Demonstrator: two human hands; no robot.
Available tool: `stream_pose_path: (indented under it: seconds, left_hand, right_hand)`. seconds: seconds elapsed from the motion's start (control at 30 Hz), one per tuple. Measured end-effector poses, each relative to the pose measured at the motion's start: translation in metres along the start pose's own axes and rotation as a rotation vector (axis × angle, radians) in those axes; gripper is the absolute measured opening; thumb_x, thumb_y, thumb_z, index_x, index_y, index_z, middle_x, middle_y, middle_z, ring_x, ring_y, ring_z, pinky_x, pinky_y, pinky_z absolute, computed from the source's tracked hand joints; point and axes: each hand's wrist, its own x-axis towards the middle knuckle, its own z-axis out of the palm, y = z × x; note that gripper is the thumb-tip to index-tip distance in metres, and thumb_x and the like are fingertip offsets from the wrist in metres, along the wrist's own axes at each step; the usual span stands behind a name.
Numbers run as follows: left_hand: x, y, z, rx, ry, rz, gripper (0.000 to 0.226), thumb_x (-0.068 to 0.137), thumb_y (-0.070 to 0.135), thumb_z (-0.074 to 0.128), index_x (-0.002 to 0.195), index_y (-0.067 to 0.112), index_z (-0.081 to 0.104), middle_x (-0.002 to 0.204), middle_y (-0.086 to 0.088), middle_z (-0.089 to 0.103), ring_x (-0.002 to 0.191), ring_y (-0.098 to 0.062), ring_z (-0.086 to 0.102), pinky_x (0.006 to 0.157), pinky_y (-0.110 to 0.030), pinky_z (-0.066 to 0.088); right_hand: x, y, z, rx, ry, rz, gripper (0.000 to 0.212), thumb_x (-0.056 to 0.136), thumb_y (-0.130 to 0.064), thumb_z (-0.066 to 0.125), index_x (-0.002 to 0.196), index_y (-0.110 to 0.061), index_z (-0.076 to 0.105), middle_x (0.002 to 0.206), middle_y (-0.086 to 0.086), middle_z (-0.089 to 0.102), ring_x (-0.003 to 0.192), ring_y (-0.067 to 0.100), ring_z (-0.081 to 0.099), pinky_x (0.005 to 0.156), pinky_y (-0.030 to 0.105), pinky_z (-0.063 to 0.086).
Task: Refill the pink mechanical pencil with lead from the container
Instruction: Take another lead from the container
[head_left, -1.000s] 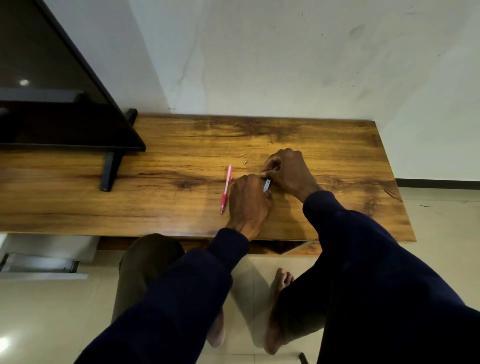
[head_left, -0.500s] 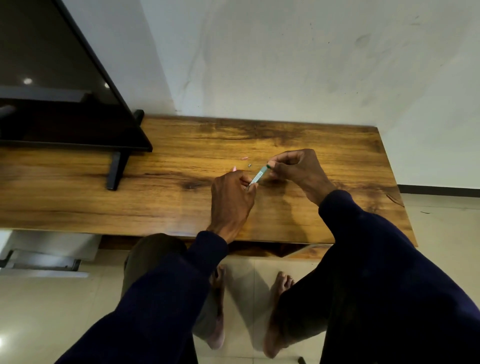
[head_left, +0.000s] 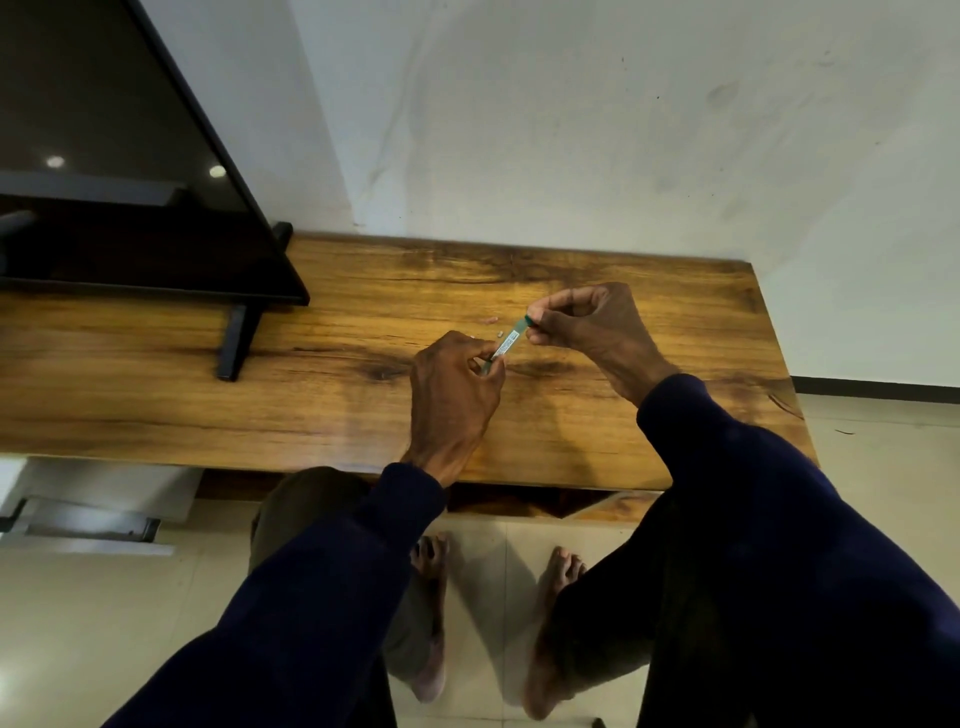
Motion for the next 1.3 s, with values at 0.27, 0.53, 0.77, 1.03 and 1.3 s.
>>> stream_pose_path:
  seconds: [0.27,0.53,0.77,1.03,1.3]
  left_hand:
    - [0.0015,0.0019,-0.0024,0.044,0.010,0.060,0.028,0.092,0.012,0.078,0.119,0.005,0.077,0.102,-0.010,0.077,0.084,-0.016,0.071,0.073,-0.030,0.063]
    - [0.0002,-0.0004,-0.0038,0.047,0.012,0.066,0.028,0.092,0.014,0.078,0.118,0.004,0.077,0.103,-0.010,0.076,0.083,-0.015,0.069,0.071,-0.022,0.059]
    - [0.0014,0.0003,-0.0043,0.096,0.006,0.097,0.027,0.093,0.015,0.077,0.118,0.006,0.077,0.099,-0.008,0.073,0.082,-0.016,0.068,0.072,-0.031,0.061]
    - [0.0017,-0.0054,-0.0028,-0.013,-0.041,0.031,0.026,0.090,0.015,0.080,0.116,0.008,0.078,0.103,-0.006,0.076,0.084,-0.011,0.070,0.073,-0.025,0.063]
    - [0.0021,-0.0068,-0.0025,-0.042,-0.041,0.023,0.028,0.091,0.016,0.079,0.117,0.007,0.077,0.102,-0.007,0.076,0.082,-0.011,0.071,0.070,-0.024,0.063]
  right_hand:
    - [-0.0019,-0.0022,0.0034,-0.066,0.022,-0.065,0.019,0.089,-0.006,0.079,0.103,0.008,0.076,0.092,0.018,0.080,0.075,0.020,0.079,0.072,0.023,0.064]
    - [-0.0039,-0.0040,0.0046,-0.095,0.025,-0.057,0.019,0.088,-0.006,0.080,0.100,0.007,0.077,0.090,0.014,0.081,0.075,0.020,0.079,0.069,0.022,0.063]
    - [-0.0042,-0.0027,0.0056,-0.043,0.033,-0.053,0.020,0.088,-0.008,0.081,0.102,0.006,0.077,0.091,0.019,0.080,0.078,0.025,0.079,0.072,0.026,0.065]
    - [-0.0043,-0.0007,0.0046,-0.085,0.029,-0.022,0.018,0.087,-0.005,0.081,0.100,0.007,0.077,0.091,0.017,0.081,0.077,0.022,0.080,0.070,0.024,0.064]
    - [-0.0020,-0.0033,0.0054,-0.203,0.055,-0.026,0.016,0.085,-0.005,0.083,0.096,0.006,0.078,0.088,0.016,0.080,0.076,0.022,0.080,0.069,0.023,0.064]
